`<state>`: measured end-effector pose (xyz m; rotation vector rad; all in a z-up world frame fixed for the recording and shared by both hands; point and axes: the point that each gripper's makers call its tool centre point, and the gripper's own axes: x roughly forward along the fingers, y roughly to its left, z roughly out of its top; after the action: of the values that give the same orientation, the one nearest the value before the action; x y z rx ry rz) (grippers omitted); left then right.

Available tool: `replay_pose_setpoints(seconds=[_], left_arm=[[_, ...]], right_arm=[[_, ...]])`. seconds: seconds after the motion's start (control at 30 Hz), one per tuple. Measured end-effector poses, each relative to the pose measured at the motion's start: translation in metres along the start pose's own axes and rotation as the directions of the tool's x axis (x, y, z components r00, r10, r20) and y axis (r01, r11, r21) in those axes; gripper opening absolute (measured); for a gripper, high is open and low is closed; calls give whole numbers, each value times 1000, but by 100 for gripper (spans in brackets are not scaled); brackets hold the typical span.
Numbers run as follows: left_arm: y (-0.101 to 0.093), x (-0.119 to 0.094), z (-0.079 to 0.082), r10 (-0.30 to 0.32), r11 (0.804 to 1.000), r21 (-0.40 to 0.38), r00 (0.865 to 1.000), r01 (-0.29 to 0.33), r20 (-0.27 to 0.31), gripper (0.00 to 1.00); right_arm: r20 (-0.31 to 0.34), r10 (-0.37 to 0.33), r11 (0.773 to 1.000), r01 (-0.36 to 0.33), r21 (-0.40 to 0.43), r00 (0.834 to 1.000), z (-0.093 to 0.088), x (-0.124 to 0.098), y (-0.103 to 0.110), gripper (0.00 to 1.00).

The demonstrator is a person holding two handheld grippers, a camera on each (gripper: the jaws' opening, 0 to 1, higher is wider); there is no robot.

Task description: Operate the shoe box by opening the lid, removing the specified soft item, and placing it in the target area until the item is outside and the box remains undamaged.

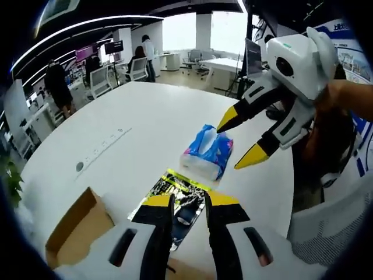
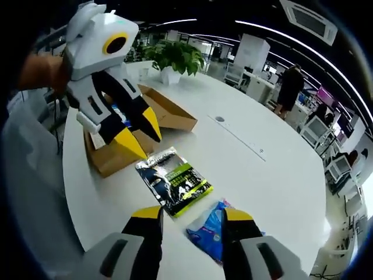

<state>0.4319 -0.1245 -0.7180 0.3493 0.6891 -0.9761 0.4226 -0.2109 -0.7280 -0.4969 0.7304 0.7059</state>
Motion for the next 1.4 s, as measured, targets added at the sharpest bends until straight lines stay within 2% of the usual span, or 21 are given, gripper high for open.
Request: replay_pose_setpoints(seconds=[0.23, 0.6, 0.87, 1.13, 1.4], left_arm=[[19, -27, -25, 56, 998, -42, 998, -56, -14, 21], [55, -71, -65, 141, 984, -106, 989, -145, -38, 21], [81, -105, -105, 210, 962, -165, 975, -219, -67, 21], [96, -127, -138, 256, 940, -208, 961, -272, -102, 21], [111, -148, -169, 298, 913, -248, 945, -324, -137, 21]], right_arm=[[21, 32, 999, -32, 24, 999, 19, 11, 22, 38], [58, 83, 996, -84, 10, 995, 52, 27, 54, 39], [71, 135, 991, -135, 0, 988, 70, 41, 79, 39], [91, 178, 984, -178, 0, 980, 89, 52, 102, 40], [99, 206, 978, -208, 11, 973, 99, 67, 123, 39]])
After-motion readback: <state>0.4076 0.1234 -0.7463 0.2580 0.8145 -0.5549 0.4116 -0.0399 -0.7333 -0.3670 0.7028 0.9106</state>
